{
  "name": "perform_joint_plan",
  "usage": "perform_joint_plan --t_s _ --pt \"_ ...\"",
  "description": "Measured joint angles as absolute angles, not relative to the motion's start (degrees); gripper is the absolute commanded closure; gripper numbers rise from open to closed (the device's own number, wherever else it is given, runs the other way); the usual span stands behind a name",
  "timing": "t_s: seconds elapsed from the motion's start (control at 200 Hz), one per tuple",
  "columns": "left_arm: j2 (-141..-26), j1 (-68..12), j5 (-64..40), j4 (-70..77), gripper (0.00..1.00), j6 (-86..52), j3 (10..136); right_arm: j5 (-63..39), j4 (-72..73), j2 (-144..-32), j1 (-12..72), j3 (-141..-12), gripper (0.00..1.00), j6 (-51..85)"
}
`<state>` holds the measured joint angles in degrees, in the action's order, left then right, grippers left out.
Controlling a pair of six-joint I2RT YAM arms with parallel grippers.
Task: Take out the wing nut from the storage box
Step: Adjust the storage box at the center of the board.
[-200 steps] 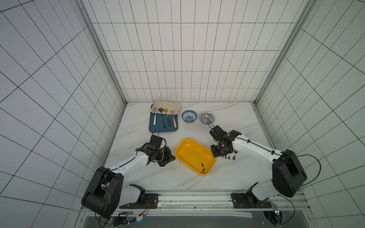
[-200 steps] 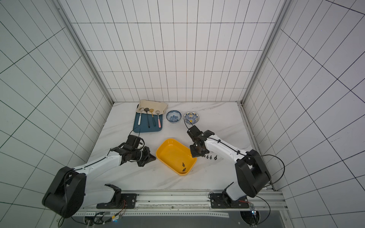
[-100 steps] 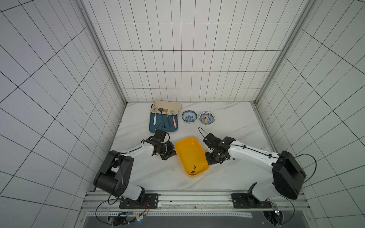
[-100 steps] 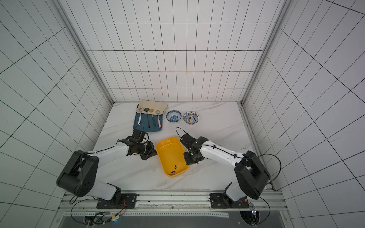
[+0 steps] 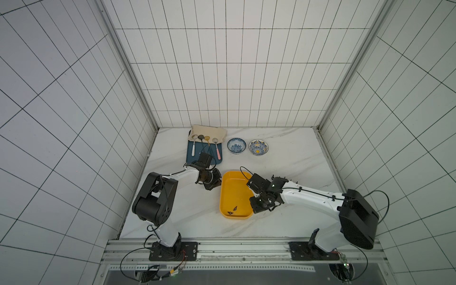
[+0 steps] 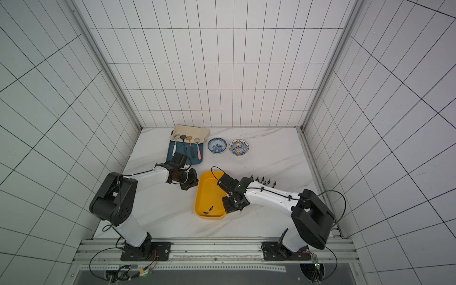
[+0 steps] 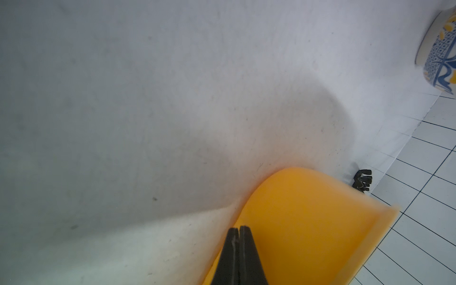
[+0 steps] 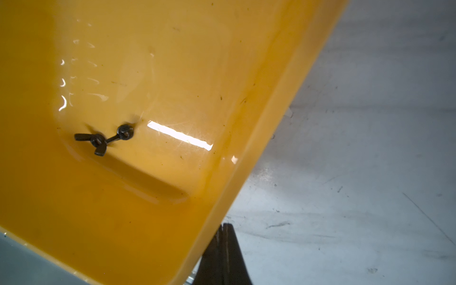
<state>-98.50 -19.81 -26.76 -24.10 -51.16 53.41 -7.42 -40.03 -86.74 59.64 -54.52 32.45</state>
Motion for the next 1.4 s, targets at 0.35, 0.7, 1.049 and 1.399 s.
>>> perform_joint_plan --t_s 0.35,0.7,1.049,1.399 --pt "-89.47 -7.84 -24.12 -30.02 1.0 -47.9 48.8 -8.14 -40.07 -90.08 65.36 -56.03 1.0 33.98" --pt "-67.53 -2.0 -25.19 -37.93 1.0 -47.16 39.55 -10.15 -36.18 -105.8 72.71 -73.87 1.0 31.22" --pt "-63.09 2.57 -25.93 -43.18 1.0 -46.61 38.52 -11.05 -37.85 -104.77 70.11 -84.01 1.0 25.43" --pt "-63.59 3.49 -26.59 -43.11 1.0 -48.21 35.73 -9.76 -41.95 -105.86 51.24 -90.04 1.0 18.17"
